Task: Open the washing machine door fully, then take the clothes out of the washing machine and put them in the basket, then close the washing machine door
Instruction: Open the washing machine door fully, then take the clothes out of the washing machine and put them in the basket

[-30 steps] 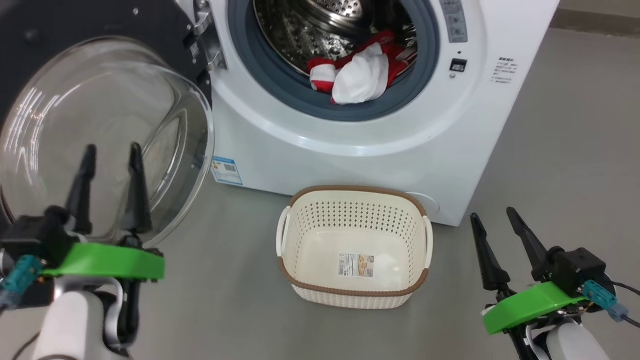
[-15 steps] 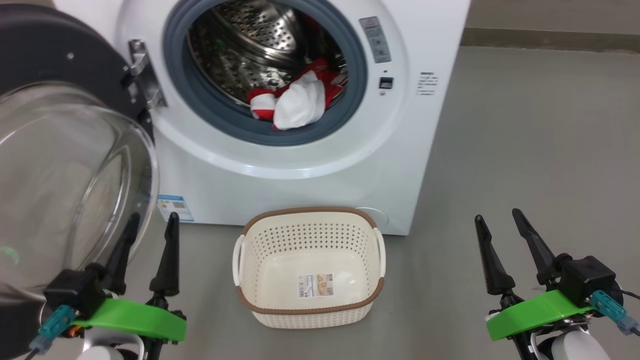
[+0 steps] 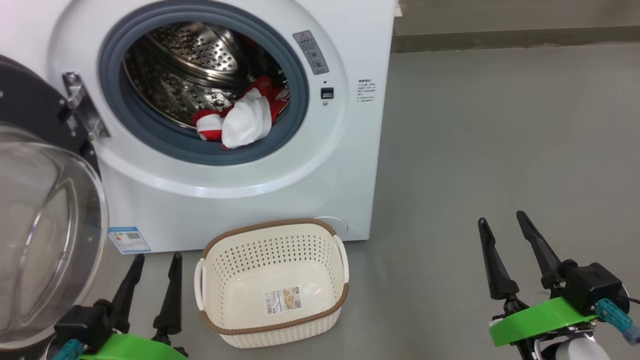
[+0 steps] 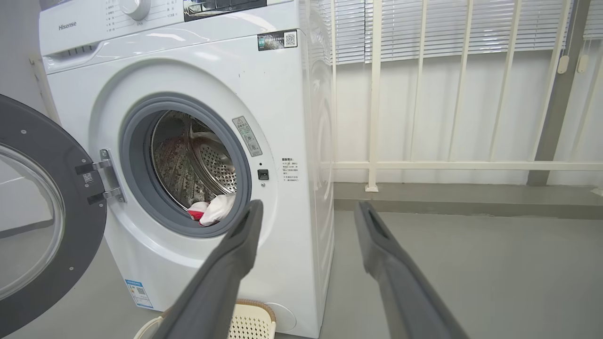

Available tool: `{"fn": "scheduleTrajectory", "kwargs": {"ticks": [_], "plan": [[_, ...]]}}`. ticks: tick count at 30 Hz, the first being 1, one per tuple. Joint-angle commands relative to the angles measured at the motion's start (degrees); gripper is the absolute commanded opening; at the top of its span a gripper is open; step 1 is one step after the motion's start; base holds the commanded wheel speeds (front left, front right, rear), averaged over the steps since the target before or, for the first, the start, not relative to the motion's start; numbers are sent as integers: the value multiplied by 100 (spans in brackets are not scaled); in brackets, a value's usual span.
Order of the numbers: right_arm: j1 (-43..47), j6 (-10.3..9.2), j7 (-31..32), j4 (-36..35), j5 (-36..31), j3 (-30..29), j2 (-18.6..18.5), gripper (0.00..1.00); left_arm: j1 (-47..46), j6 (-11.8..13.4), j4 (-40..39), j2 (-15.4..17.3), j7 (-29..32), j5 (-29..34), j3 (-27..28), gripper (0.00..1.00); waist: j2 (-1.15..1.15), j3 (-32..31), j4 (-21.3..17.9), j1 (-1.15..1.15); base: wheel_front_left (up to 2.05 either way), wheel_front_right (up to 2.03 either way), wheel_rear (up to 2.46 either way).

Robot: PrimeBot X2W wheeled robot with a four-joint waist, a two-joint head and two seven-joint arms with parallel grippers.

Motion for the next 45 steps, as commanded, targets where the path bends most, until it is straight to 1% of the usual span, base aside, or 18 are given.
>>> {"fn": "scheduleTrajectory", "kwargs": {"ticks": [1, 11, 23, 34, 42, 45], "plan": [[-112, 28, -37, -197, 5, 162, -38, 100, -59, 18, -110, 101, -63, 43, 192, 100, 0, -2, -114, 0, 0, 0, 0], [-17, 28, -37, -393, 51, 144, -140, 100, 157, -11, -120, 102, -69, 46, 266, 100, 0, 36, -231, 0, 0, 0, 0], [63, 28, -37, -343, 19, 63, -113, 100, 279, -29, -93, -5, -69, 145, 338, 100, 0, -21, -222, 0, 0, 0, 0], [44, 28, -37, -319, 50, 121, -86, 100, 275, -38, -4, -68, -70, 181, 353, 100, 0, -55, -236, 0, 0, 0, 0], [39, 28, -37, -298, 75, 167, -84, 100, 272, -42, 35, -66, -70, 170, 384, 100, 0, -50, -246, 0, 0, 0, 0], [47, 28, -37, -277, 69, 191, -84, 100, 260, -44, -79, -40, -70, 186, 373, 100, 0, -41, -238, 0, 0, 0, 0]]}}
